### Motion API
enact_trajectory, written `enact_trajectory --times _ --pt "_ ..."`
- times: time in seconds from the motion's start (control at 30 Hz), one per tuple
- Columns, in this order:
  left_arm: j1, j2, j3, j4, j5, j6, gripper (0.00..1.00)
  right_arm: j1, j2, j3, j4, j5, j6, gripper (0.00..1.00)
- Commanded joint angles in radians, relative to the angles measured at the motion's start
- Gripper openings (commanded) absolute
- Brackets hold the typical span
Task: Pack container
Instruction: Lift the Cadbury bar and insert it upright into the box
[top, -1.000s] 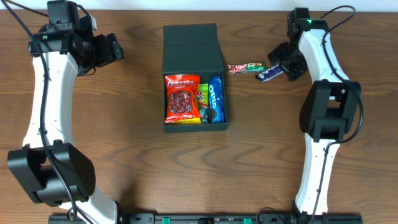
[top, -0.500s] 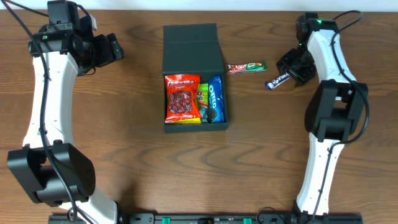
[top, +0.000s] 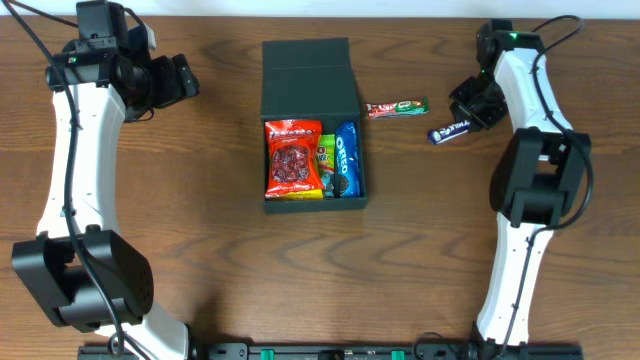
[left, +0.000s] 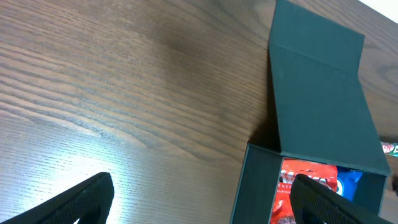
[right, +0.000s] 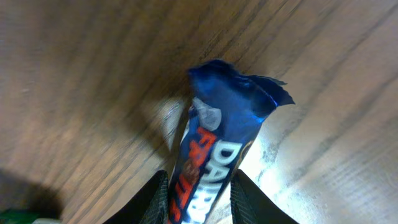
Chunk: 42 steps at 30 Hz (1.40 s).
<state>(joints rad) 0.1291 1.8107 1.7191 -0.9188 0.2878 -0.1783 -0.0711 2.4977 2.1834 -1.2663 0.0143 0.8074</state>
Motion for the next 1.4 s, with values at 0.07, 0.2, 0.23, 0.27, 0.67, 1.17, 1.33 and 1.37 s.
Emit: enact_trajectory --times 0.07,0.2,0.23,0.27,0.67,1.17,1.33,1.37 --pt "0.002 0.006 0.021 -0.016 0.0 0.018 0.92 0.0 0.06 0.011 -0.01 -0.007 -0.001 0.31" --pt "0.002 0.006 0.021 -0.019 0.0 0.018 0.92 -0.001 0.061 0.011 -0.008 -0.007 0.0 0.23" --pt "0.002 0.006 0.021 -0.019 0.0 0.018 0.92 -0.001 0.061 0.011 -0.008 -0.007 -0.001 0.21" --pt "0.002 0.006 0.021 -0.019 0.0 0.018 0.92 -0.001 0.061 0.011 -0.007 -0.007 -0.001 0.18" --pt "0.002 0.006 0.021 -0.019 0.0 0.018 0.92 0.004 0.061 0.102 -0.029 -0.108 -0.241 0.05" --pt "0.002 0.006 0.021 -0.019 0.0 0.018 0.92 0.167 0.016 0.527 -0.38 -0.28 -0.607 0.03" --pt "0.002 0.006 0.021 -0.019 0.0 0.018 0.92 0.203 -0.034 0.526 -0.414 -0.284 -0.631 0.02" --pt "0.002 0.006 0.021 -0.019 0.0 0.018 0.92 0.211 -0.045 0.526 -0.418 -0.282 -0.639 0.01"
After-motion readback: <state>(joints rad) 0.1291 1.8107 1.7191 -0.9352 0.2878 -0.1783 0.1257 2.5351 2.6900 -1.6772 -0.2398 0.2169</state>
